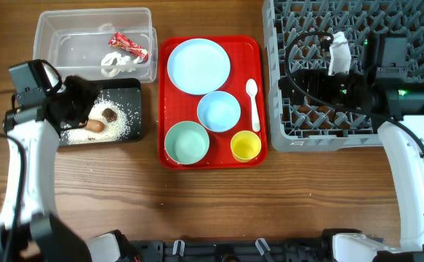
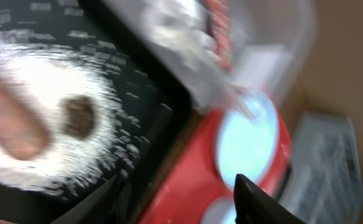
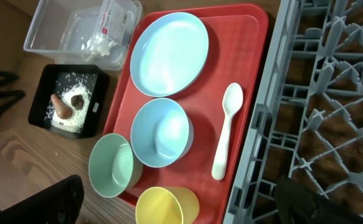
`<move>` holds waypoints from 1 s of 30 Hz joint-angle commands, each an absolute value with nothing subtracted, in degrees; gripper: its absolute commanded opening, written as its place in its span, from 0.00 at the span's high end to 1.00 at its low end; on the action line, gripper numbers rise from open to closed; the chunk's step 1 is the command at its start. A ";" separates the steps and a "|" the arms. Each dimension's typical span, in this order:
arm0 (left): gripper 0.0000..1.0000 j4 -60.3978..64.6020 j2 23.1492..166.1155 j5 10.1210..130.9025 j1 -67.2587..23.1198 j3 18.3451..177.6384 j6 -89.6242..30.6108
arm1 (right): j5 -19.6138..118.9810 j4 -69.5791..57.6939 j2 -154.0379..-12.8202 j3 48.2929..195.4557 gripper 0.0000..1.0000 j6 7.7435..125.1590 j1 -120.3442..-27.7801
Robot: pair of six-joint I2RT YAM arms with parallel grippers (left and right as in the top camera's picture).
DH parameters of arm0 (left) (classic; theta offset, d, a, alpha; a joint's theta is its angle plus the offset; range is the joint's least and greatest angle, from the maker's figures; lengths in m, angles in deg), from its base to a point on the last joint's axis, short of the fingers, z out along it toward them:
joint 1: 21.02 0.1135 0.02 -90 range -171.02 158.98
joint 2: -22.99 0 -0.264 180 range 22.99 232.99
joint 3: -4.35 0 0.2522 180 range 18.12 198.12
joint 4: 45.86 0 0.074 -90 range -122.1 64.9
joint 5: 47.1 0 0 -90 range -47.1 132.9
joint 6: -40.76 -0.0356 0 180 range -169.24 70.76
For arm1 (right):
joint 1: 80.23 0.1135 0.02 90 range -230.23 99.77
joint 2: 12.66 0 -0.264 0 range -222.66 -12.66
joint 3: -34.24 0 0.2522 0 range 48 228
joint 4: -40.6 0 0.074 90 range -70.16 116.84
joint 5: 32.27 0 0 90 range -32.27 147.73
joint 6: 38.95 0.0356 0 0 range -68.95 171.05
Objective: Sort waste into correct bins and load items into the dishwasher rack
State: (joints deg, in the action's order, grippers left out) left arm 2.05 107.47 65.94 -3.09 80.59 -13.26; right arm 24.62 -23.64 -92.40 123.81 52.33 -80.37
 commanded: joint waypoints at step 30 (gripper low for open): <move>0.96 2.81 124.26 58.80 -61.05 85.84 -33.80 | 25.17 -23.88 -92.97 124.42 0.00 55.54 -80.08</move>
